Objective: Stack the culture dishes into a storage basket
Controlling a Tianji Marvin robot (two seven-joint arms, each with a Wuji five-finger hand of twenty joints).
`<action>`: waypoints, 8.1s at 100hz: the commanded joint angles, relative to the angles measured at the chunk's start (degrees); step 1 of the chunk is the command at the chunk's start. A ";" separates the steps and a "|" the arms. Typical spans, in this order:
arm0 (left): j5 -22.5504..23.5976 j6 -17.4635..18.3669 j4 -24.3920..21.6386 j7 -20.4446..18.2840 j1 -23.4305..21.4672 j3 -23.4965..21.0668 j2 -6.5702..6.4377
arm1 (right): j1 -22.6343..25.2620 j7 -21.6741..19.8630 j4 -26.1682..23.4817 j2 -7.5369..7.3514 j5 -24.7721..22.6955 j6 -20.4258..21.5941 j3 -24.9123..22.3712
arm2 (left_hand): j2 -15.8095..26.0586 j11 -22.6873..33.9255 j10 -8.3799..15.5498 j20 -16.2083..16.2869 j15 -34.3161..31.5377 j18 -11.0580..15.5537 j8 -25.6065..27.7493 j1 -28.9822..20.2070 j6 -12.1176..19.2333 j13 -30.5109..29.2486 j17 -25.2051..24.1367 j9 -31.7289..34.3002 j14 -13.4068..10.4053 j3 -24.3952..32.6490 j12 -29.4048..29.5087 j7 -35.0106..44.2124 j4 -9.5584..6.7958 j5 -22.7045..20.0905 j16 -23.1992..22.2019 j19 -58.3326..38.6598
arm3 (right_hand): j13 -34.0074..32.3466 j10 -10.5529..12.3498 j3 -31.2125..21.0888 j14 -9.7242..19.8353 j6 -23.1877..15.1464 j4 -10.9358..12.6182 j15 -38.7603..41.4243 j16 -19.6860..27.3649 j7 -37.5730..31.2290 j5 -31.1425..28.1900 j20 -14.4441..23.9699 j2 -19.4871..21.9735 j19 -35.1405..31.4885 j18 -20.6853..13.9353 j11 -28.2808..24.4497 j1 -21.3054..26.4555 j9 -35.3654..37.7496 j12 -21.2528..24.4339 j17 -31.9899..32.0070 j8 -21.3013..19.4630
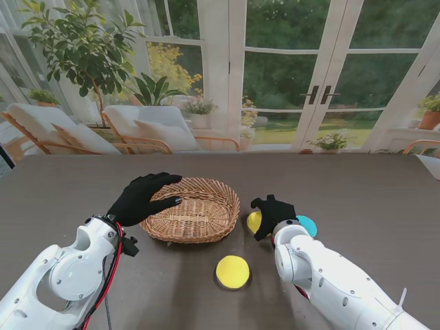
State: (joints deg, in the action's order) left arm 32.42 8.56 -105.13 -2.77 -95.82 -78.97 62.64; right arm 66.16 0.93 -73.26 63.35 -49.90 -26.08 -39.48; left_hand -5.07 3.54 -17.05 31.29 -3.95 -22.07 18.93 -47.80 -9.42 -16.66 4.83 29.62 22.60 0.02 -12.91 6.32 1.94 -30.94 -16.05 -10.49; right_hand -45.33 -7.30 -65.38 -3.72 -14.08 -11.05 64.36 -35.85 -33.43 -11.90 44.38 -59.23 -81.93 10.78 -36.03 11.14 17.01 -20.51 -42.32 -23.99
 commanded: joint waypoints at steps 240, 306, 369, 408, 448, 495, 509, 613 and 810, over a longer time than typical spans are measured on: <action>-0.39 -2.74 -1.26 -4.88 -0.09 0.33 -0.61 | -5.29 -0.78 9.34 2.16 5.58 -2.57 8.62 | 3.67 -0.74 -0.56 0.88 -0.23 -0.34 -0.08 -1.88 -1.68 -1.54 -0.73 0.41 1.03 -0.54 -0.56 0.51 -1.84 -3.20 -0.84 0.59 | -22.04 -3.55 -11.68 5.33 -0.88 1.86 5.56 4.29 -12.50 -5.27 -3.03 -1.78 -8.06 0.60 -5.19 11.27 22.04 -0.34 -8.16 -0.17; -0.22 -2.57 -1.47 -4.56 -0.37 -0.11 -0.56 | -1.11 -2.01 2.57 0.42 1.64 -1.98 1.39 | 3.64 -0.68 -0.99 0.81 -0.45 -0.48 -0.02 -1.91 -2.07 -1.98 -0.54 0.79 1.33 -0.56 -0.58 0.66 -1.84 -3.84 -0.93 0.58 | -27.45 -3.05 -13.60 6.30 -0.12 2.50 6.02 3.44 -15.68 -9.92 -3.97 2.23 -8.41 1.27 -6.16 13.18 27.76 -1.88 -12.69 1.68; -0.19 -2.72 -1.85 -5.03 -0.74 -0.72 -0.64 | 16.90 -13.71 -24.15 -3.09 -9.76 5.58 -15.49 | 3.71 -0.68 -0.98 0.75 -0.43 -0.36 -0.01 -1.92 -2.06 -1.98 -0.57 0.86 1.30 -0.55 -0.59 0.65 -1.84 -3.89 -0.93 0.60 | -27.19 -3.59 -11.20 5.71 0.54 3.06 7.06 2.79 -15.27 -10.42 -3.64 4.32 -9.94 0.93 -5.67 12.74 27.24 -2.79 -12.19 2.64; 0.06 -2.80 -2.21 -5.07 -1.17 -1.21 -0.66 | 24.25 -13.23 -31.08 -3.52 -10.33 11.58 -14.98 | 3.78 -0.69 -0.99 0.73 -0.46 -0.37 -0.01 -1.91 -2.04 -2.08 -0.61 0.85 1.29 -0.57 -0.58 0.65 -1.84 -3.91 -0.93 0.62 | -25.66 -3.85 -9.80 5.55 0.58 3.08 7.03 2.88 -14.17 -10.35 -3.71 4.81 -10.12 0.21 -5.27 11.69 25.48 -3.21 -10.90 3.19; 0.09 -3.58 -2.71 -5.80 -1.51 -1.49 -0.77 | 23.49 -11.03 -28.47 -3.64 -9.87 12.65 -10.30 | 3.83 -0.67 -1.07 0.72 -0.45 -0.32 0.00 -1.96 -2.26 -2.02 -0.62 0.86 1.43 -0.57 -0.58 0.67 -1.85 -3.99 -0.94 0.61 | -24.32 -3.84 -9.52 5.37 0.68 2.99 6.47 3.11 -13.74 -10.18 -3.86 5.31 -9.55 -0.15 -5.48 10.94 23.86 -3.36 -9.23 3.16; -0.08 -4.00 -2.75 -6.46 -1.45 -1.52 -0.87 | 22.09 -6.90 -24.63 -3.46 -10.93 13.34 -7.42 | 3.90 -0.67 -0.98 0.73 -0.48 -0.22 0.02 -1.99 -2.22 -2.07 -0.62 0.88 1.39 -0.57 -0.59 0.69 -1.86 -4.06 -0.97 0.59 | -18.99 -3.05 -9.49 3.58 0.59 2.67 3.79 3.71 -13.08 -8.90 -3.90 4.85 -6.83 -0.13 -5.98 10.02 18.94 -3.31 -2.59 2.92; -0.08 -4.08 -2.79 -6.49 -1.50 -1.56 -0.87 | 22.04 -6.18 -24.11 -3.43 -11.25 13.18 -7.02 | 3.88 -0.68 -1.10 0.74 -0.46 -0.21 0.02 -2.06 -2.26 -2.08 -0.61 0.84 1.38 -0.56 -0.59 0.69 -1.86 -4.06 -0.96 0.58 | -18.08 -2.72 -9.15 3.43 0.66 2.45 3.68 3.52 -13.09 -8.78 -3.60 4.42 -6.83 -0.59 -6.25 9.60 18.05 -3.38 -1.08 2.93; -0.98 -4.97 -3.19 -8.18 -1.62 -1.68 -1.11 | 22.04 -4.14 -23.08 -3.47 -13.42 12.47 -5.66 | 4.10 -0.67 -1.25 1.37 -1.17 -0.39 0.04 -2.17 -2.58 -3.24 0.10 0.88 1.87 -0.59 -0.60 0.73 -1.87 -4.29 -1.62 -0.06 | -14.94 -2.96 -6.52 4.32 1.64 -0.14 4.31 3.20 -11.87 -4.41 -3.24 0.53 -6.62 -2.01 -7.08 4.41 11.99 -3.61 1.28 4.73; -1.90 -5.53 -3.01 -9.70 -1.18 -1.50 -1.33 | 22.15 -2.48 -22.66 -3.33 -14.36 11.04 -4.94 | 4.22 -0.55 -1.72 1.54 -1.34 -0.43 0.10 -2.49 -2.97 -3.84 0.45 1.72 2.17 -0.56 -0.70 0.87 -1.89 -4.85 -1.80 -0.03 | -11.78 -4.84 -3.47 3.23 4.71 -1.85 2.70 4.97 -9.07 3.21 -3.34 5.95 -5.78 -2.14 -5.48 -3.60 5.35 -0.72 3.50 9.58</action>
State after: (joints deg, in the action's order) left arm 30.69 3.20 -107.94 -11.35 -96.82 -80.41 61.30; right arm 87.58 -0.88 -95.52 59.88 -64.09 -15.11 -44.28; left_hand -4.51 3.51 -18.19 32.15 -5.29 -22.08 18.93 -48.40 -12.18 -19.69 5.44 30.30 24.00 0.03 -12.98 7.09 1.91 -34.57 -18.03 -10.49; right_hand -57.81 -11.35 -69.05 -0.01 -9.86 -12.47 67.91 -31.62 -43.19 -11.34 41.33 -54.65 -87.94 9.37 -42.18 10.45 24.94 -21.88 -42.54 -15.22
